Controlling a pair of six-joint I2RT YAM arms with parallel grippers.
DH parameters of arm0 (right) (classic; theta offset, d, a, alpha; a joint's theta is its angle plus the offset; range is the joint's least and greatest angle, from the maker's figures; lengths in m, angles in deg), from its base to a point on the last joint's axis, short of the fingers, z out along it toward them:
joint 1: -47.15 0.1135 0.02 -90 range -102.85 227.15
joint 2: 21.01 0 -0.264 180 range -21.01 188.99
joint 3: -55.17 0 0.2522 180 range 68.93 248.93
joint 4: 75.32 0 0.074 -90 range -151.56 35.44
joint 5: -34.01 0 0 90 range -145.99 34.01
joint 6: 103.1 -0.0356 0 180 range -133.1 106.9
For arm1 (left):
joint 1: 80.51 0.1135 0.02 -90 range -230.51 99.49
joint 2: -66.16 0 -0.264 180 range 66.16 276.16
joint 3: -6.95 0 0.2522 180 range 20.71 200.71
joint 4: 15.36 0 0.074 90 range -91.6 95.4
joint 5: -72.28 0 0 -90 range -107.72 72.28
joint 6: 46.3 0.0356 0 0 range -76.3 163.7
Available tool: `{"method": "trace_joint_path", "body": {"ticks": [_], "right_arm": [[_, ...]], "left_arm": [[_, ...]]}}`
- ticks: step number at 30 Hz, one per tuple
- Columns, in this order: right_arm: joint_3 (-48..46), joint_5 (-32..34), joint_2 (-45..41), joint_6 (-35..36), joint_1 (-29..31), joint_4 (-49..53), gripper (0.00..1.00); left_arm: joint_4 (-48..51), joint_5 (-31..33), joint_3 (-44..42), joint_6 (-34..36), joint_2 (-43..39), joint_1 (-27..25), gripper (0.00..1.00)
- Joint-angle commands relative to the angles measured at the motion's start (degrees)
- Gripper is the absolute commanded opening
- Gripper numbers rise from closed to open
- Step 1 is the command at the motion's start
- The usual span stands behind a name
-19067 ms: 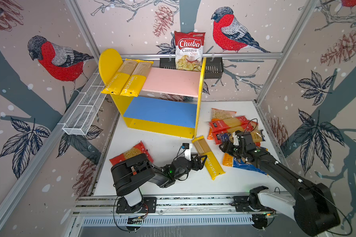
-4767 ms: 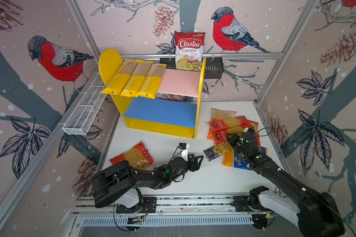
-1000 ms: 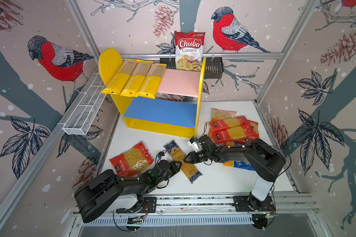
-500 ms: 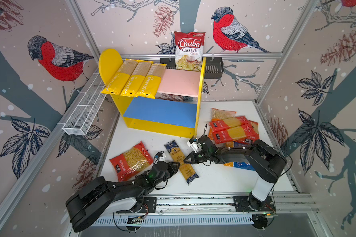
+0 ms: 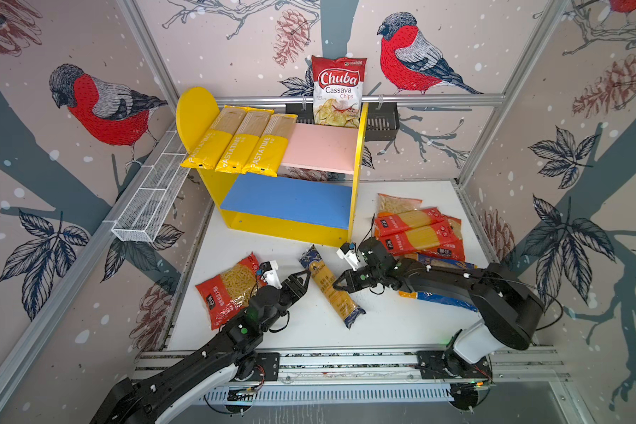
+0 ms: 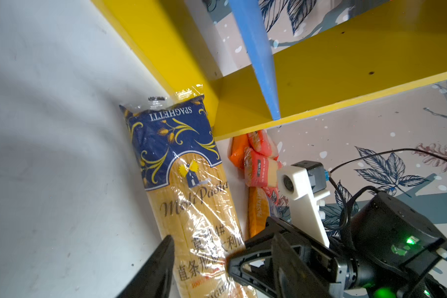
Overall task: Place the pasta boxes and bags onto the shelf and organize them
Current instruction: 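Raise the blue-labelled pack upright with both grippers in front of the shelf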
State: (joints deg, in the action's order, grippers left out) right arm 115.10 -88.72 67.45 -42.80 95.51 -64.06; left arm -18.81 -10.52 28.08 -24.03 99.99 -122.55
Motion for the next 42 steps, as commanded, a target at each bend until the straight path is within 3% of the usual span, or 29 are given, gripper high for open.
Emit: {"method": "trace_joint_path", "body": {"ticks": [1,9,16,21,35,42], "right_arm": [[1.05,-0.5,-3.48,3.22,-0.46,-2.69,0.0],[0.68,2.68,-12.91,2.57,-2.04,-6.49,0.0],[-1.47,3.86,-19.55,-1.16,-2.3,-17.72,0.0],[-3.15,3.06,-21.86,-2.71,-1.7,-22.8,0.0],[-3.83,1.17,-22.67,-6.87,0.18,-32.2,0.0],[-3.98,0.06,-22.07,-8.95,0.62,-35.89,0.0]], "left_arm": [[0.5,-1.79,1.25,5.22,-1.43,0.78,0.67],[-7.72,-6.06,5.07,12.41,0.63,2.46,0.81],[-14.8,-15.91,11.3,17.9,8.78,5.19,0.84],[-21.48,-19.66,11.05,16.78,10.89,6.75,0.86],[-30.14,-24.74,13.74,17.44,16.42,7.59,0.8],[-34.47,-28.23,16.42,17.61,19.36,7.59,0.69]]}}
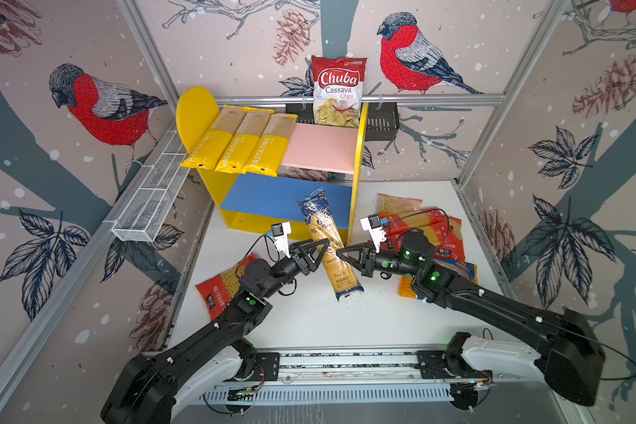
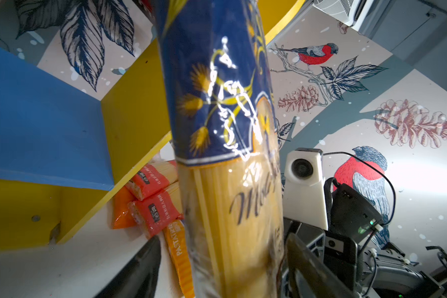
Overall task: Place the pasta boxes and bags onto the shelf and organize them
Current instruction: 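Raise the blue-labelled pack upright with both grippers in front of the shelf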
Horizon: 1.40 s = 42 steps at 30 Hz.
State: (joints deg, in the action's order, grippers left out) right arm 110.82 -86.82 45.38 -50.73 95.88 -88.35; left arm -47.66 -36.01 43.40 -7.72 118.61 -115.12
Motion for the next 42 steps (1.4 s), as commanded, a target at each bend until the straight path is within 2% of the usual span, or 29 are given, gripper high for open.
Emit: {"method": "trace_joint_path", "body": {"ticks": [1,8,14,19,22,26,29,37,42], "right_arm": [[0.32,-1.81,0.04,-1.17,0.31,-11.77,0.0],[-0.4,-0.55,0.61,-1.48,0.17,-12.04,0.0],[-0.99,0.02,1.55,-1.35,0.07,-10.97,0.12],[-2.89,0.22,0.99,-1.14,-0.72,-10.66,0.21],[-4.02,0.32,0.59,-1.22,-1.22,-10.24,0.29],[-5.38,0.24,-0.03,-0.27,-1.36,-8.79,0.48],[-6.32,-0.34,-0.01,0.25,-1.07,-8.14,0.54],[-8.75,-0.7,0.49,-1.47,-0.13,-12.15,0.57],[-8.59,-0.11,0.69,-2.76,-0.02,-15.45,0.5]], "left_arm": [[-6.1,-3.12,1.41,1.32,1.09,0.16,0.67],[-7.46,-5.0,3.35,1.76,2.74,0.27,0.43],[-8.15,-5.8,5.09,2.11,3.79,0.26,0.25],[-8.34,-6.2,6.91,2.2,4.37,0.46,0.15],[-8.08,-6.41,8.16,2.37,4.62,0.94,0.12],[-7.73,-7.24,10.48,2.38,5.33,2.31,0.1],[-7.81,-8.5,12.62,1.68,6.23,3.68,0.09],[-9.29,-10.87,17.55,-0.81,9.21,5.34,0.07],[-10.19,-11.58,18.44,-1.75,10.33,5.4,0.07]]}}
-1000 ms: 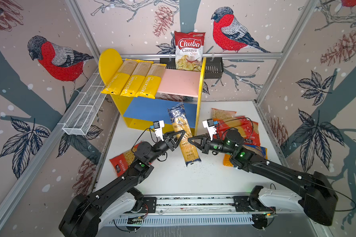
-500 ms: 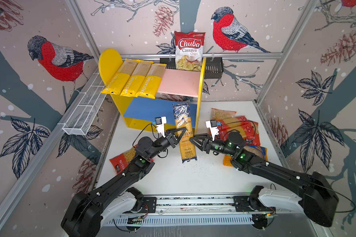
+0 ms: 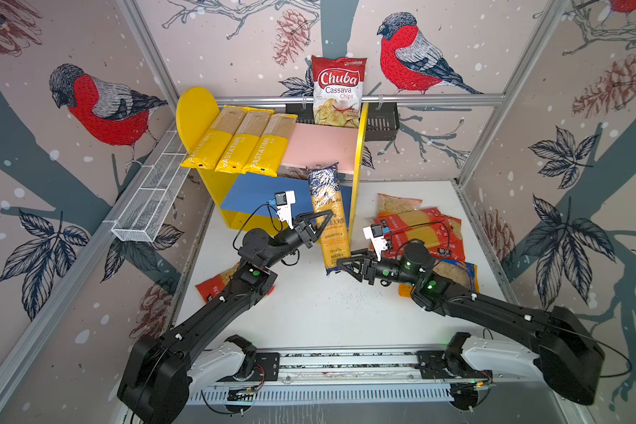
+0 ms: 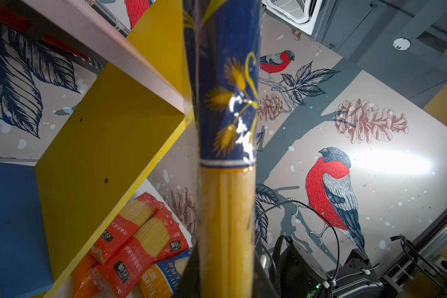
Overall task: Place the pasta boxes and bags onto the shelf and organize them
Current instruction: 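Raise the blue-labelled pack upright with both grippers in front of the shelf, then lay the pack onto the pink shelf with the right gripper while the left withdraws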
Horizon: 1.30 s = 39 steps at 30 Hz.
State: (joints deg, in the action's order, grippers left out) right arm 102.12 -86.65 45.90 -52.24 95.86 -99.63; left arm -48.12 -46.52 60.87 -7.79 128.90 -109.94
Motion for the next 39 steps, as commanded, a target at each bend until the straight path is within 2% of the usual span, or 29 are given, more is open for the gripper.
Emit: {"method": "trace_joint_path", "body": {"ticks": [1,6,10,17,22,25,27,30,35,39], "right_arm": [[0.25,-0.25,0.3,-1.39,0.07,-4.66,0.47],[1.15,0.33,0.89,-2.83,-0.01,-7.29,0.25],[2.98,1.41,1.09,-3.06,0.06,-7.85,0.16],[10.5,3.82,3.2,-3.92,0.43,-7.66,0.08],[20.1,7.47,8.25,-6.41,1.12,-5.36,0.05],[26.88,10.39,12.31,-10.09,1.01,-4.47,0.04],[32.15,12.79,15.44,-12.74,1.12,-2.56,0.04],[42.2,16.64,20.79,-17.25,0.62,6.05,0.04],[51.64,18.5,28.18,-24.8,0.82,7.96,0.1],[57.38,20.05,32.4,-25.92,1.56,10.04,0.14]], "left_arm": [[-9.73,-0.92,0.97,-1.7,0.06,0.25,0.08],[-8.73,-0.73,1.8,-1.3,0.09,0.74,0.09],[-7.4,-0.89,2.86,-1.63,-0.05,1.93,0.15],[-2.49,-0.82,3.87,-2.43,-2.19,6.05,0.48],[4.86,1.17,2.93,-1.68,-6.5,9.39,0.65],[9.55,3.12,1.36,-0.71,-9.9,11.13,0.7],[11.68,4.26,0.03,-0.16,-12.28,11.72,0.71],[15.28,6.07,-1.37,1.68,-15.81,11.92,0.72],[21.58,8.58,-1.84,5.12,-20.97,11.94,0.73],[24.78,9.71,-1.93,6.57,-23.15,11.88,0.74]]}}
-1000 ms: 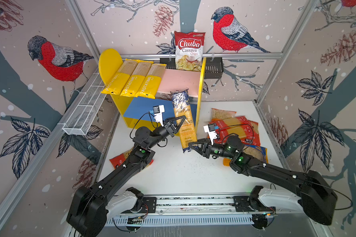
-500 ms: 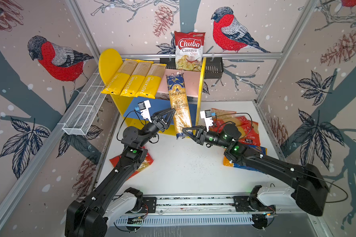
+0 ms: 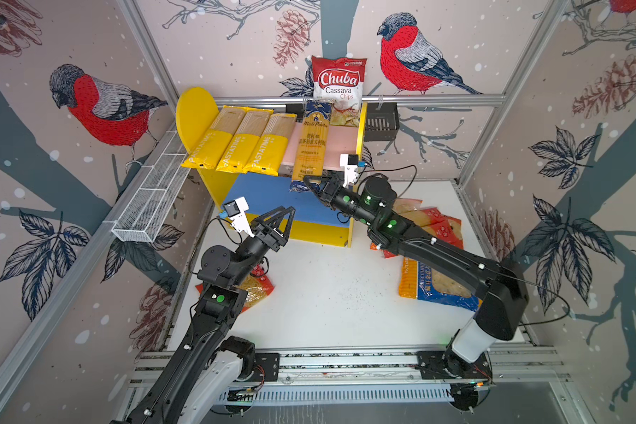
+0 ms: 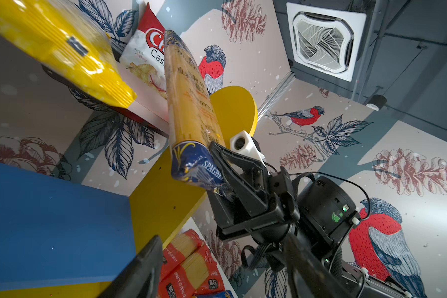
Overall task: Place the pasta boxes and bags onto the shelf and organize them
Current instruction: 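Lay the pack onto the pink shelf with the right gripper while the left withdraws, then open the right gripper and pull it back from the shelf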
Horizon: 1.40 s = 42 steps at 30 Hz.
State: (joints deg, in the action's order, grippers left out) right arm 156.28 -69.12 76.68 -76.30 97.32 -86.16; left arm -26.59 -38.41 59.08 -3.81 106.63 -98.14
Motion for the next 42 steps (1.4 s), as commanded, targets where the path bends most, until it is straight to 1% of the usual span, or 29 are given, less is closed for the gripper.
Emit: {"method": "trace_joint_path", "body": {"ticks": [1,4,5,9,12,15,17,20,26,32,39,42], "right_arm": [[4.98,2.55,2.73,-2.06,0.23,-1.95,0.18],[6.86,3.1,4.04,-2.28,0.69,-0.77,0.34],[6.78,3.82,4.0,-2.28,0.84,-0.52,0.37],[6.34,5.19,3.82,-2.02,1.49,-0.3,0.39],[5.66,5.88,3.61,-1.93,2.41,-0.22,0.38],[5.47,7.57,3.6,-1.42,2.92,-0.19,0.33],[7.34,7.94,4.53,-0.9,2.52,1.19,0.29],[11.01,7.94,6.37,0.04,1.61,3.41,0.26],[14.96,6.54,9.0,0.36,0.71,5.46,0.23],[16.16,3.78,10.95,-0.33,0.21,6.25,0.22],[16.19,2.12,10.77,0.18,0.37,6.5,0.21],[15.83,1.41,10.34,0.53,0.34,6.67,0.24]], "left_arm": [[3.74,1.91,-0.22,2.81,-1.28,0.1,0.74],[4.07,2.29,-0.65,2.79,-2.01,0.13,0.75],[4.08,2.26,-0.75,2.84,-2.05,0.09,0.75],[3.42,2.27,-1.44,2.31,-2.2,0.12,0.75],[2.77,2.01,-2.11,1.72,-2.31,0.1,0.75],[2.21,1.92,-2.81,1.13,-2.53,0.07,0.75],[1.81,1.73,-3.28,0.55,-2.51,0.12,0.75],[1.12,1.4,-4.08,-0.38,-2.85,0.12,0.75],[1.06,1.61,-5.1,-0.49,-3.53,0.07,0.75],[-0.03,1.1,-5.67,-1.26,-2.71,0.11,0.75],[-0.65,0.91,-6.25,-1.8,-2.5,0.14,0.75],[-1.07,0.76,-6.55,-2.07,-2.12,0.14,0.74]]}}
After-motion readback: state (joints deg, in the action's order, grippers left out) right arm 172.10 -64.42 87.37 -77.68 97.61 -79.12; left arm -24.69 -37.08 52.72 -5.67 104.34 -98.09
